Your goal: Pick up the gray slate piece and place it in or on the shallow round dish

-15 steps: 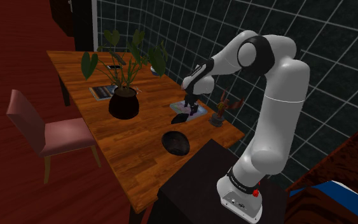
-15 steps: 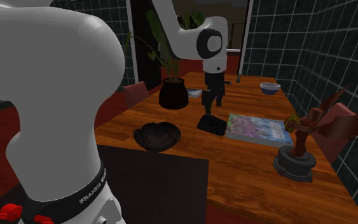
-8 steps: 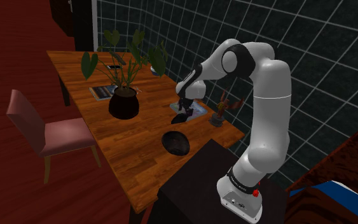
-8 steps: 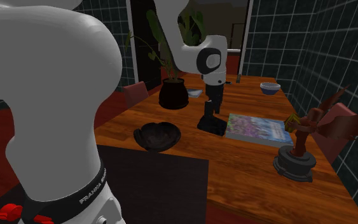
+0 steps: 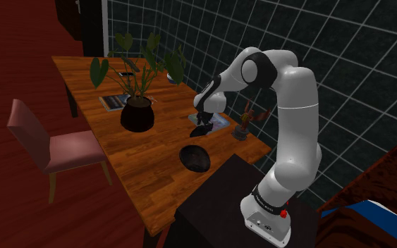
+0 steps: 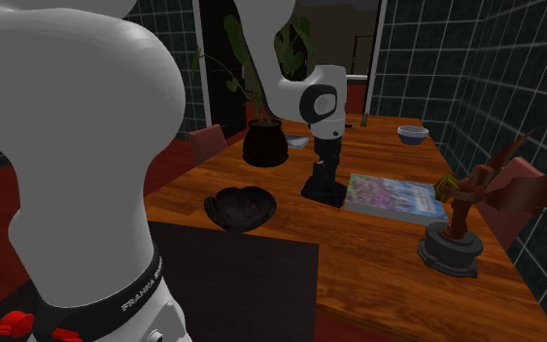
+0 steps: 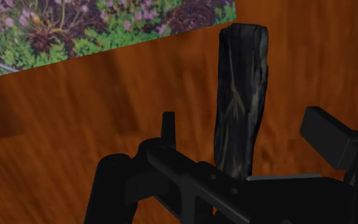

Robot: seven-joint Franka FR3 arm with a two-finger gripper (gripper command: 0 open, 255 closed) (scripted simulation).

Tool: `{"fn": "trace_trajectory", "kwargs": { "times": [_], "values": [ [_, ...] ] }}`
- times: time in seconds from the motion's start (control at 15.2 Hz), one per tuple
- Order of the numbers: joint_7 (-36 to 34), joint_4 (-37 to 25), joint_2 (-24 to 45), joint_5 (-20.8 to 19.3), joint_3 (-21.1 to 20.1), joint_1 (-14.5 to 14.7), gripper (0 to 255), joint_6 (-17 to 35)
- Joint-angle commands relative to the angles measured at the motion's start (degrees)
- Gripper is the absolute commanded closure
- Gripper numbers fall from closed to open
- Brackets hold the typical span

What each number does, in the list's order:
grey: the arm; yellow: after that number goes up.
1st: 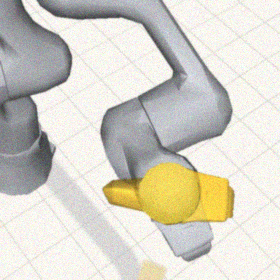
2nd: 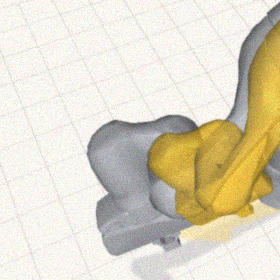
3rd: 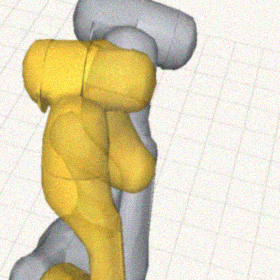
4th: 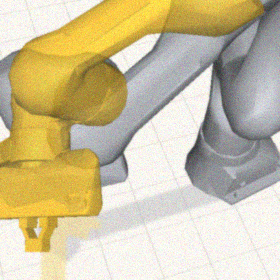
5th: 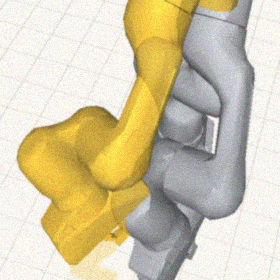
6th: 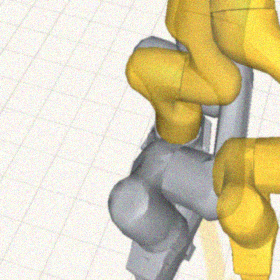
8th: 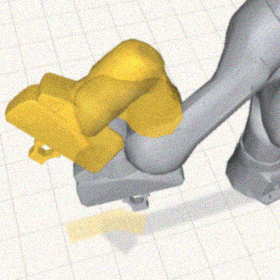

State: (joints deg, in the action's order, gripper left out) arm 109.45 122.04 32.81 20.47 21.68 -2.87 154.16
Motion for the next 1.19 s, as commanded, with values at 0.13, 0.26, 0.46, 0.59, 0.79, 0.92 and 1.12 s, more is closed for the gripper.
{"fn": "trace_trajectory", "kwargs": {
  "times": [0.13, 0.26, 0.46, 0.59, 0.79, 0.92, 1.12],
  "values": [
    [0.03, -0.01, 0.05, 0.04, -0.04, -0.04, 0, 0.05],
    [0.03, -0.01, 0.05, 0.03, -0.03, -0.03, 255, 0.04],
    [0.03, -0.01, 0.05, 0.03, -0.03, -0.03, 255, 0.04],
    [0.03, -0.01, 0.05, 0.03, -0.03, -0.03, 255, 0.05],
    [0.03, 0.00, 0.05, 0.03, -0.03, -0.03, 255, 0.05],
    [-0.22, 0.19, -0.64, -0.34, 0.38, 0.29, 255, -0.45],
    [-1.01, 0.70, -2.70, -1.55, 1.65, 1.28, 255, -2.01]
  ]
}}
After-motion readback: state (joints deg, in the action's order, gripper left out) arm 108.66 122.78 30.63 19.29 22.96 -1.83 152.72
